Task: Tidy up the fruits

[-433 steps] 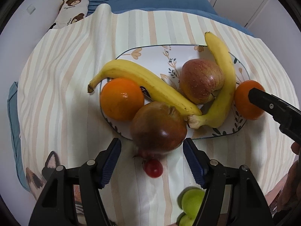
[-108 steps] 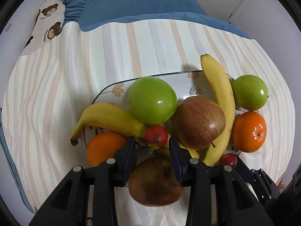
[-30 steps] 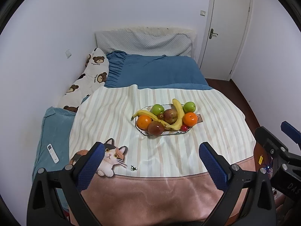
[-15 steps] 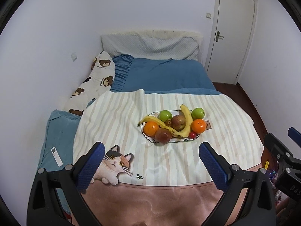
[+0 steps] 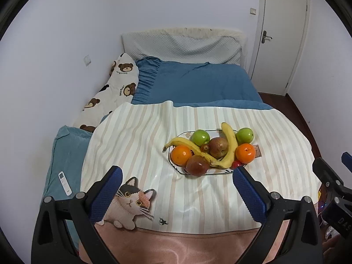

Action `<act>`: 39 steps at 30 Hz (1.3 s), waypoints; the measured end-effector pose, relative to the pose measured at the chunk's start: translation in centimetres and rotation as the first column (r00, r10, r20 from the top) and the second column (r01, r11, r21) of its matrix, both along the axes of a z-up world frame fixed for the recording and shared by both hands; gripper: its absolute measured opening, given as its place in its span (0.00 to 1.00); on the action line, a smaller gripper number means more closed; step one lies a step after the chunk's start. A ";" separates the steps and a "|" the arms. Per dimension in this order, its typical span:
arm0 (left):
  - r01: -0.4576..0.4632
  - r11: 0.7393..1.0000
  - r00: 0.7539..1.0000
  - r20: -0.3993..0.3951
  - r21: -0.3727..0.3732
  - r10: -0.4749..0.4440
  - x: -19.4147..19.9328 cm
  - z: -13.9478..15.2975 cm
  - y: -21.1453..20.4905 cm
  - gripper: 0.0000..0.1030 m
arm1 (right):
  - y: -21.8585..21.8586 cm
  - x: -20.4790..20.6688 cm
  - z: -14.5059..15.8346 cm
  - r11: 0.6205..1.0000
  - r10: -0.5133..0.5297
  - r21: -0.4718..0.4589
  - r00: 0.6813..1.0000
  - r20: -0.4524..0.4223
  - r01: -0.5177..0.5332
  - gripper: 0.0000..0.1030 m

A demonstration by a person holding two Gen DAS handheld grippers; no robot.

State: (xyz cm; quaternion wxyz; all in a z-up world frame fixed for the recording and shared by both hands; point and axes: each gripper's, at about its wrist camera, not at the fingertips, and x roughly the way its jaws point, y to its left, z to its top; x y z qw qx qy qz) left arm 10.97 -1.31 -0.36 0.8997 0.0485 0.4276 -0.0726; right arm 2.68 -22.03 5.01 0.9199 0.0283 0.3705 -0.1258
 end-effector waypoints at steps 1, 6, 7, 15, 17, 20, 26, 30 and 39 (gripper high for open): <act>0.000 1.000 1.000 -0.002 0.001 0.000 0.2 -0.2 -0.1 0.99 | -0.1 0.4 -0.4 1.000 -0.005 -0.004 1.000 -0.003 0.005 1.00; 0.002 1.000 1.000 -0.018 0.017 -0.001 1.2 -1.4 -0.6 0.99 | -0.6 1.9 -1.9 1.000 -0.012 0.006 1.000 -0.021 0.013 1.00; 0.001 1.000 1.000 -0.018 0.019 -0.001 1.3 -1.5 -0.7 0.99 | -0.8 2.1 -2.2 1.000 -0.014 0.011 1.000 -0.025 0.014 1.00; 0.004 1.000 1.000 -0.021 0.025 -0.004 1.8 -2.0 -1.0 0.99 | -1.0 3.2 -3.2 1.000 -0.017 0.012 0.999 -0.039 0.018 1.00; 0.004 1.000 1.000 -0.021 0.026 -0.003 2.0 -2.1 -1.0 0.99 | -1.0 3.3 -3.3 1.000 -0.017 0.014 0.999 -0.041 0.018 1.00; 0.002 1.000 1.000 -0.020 0.023 -0.002 2.1 -2.2 -1.0 0.99 | -1.0 3.4 -3.2 1.000 -0.017 0.012 0.999 -0.040 0.018 1.00; 0.000 1.000 1.000 -0.017 0.022 0.000 2.4 -2.3 -1.0 0.99 | -1.0 3.6 -3.4 1.000 -0.018 0.010 0.999 -0.034 0.019 1.00; -0.002 1.000 1.000 -0.017 0.022 0.003 2.6 -2.5 -1.0 0.99 | -0.8 3.5 -3.4 1.000 -0.020 0.007 0.999 -0.034 0.020 1.00; -0.002 1.000 1.000 -0.016 0.022 0.002 2.6 -2.5 -1.0 0.99 | -0.7 3.7 -3.4 1.000 -0.018 0.010 0.999 -0.035 0.019 1.00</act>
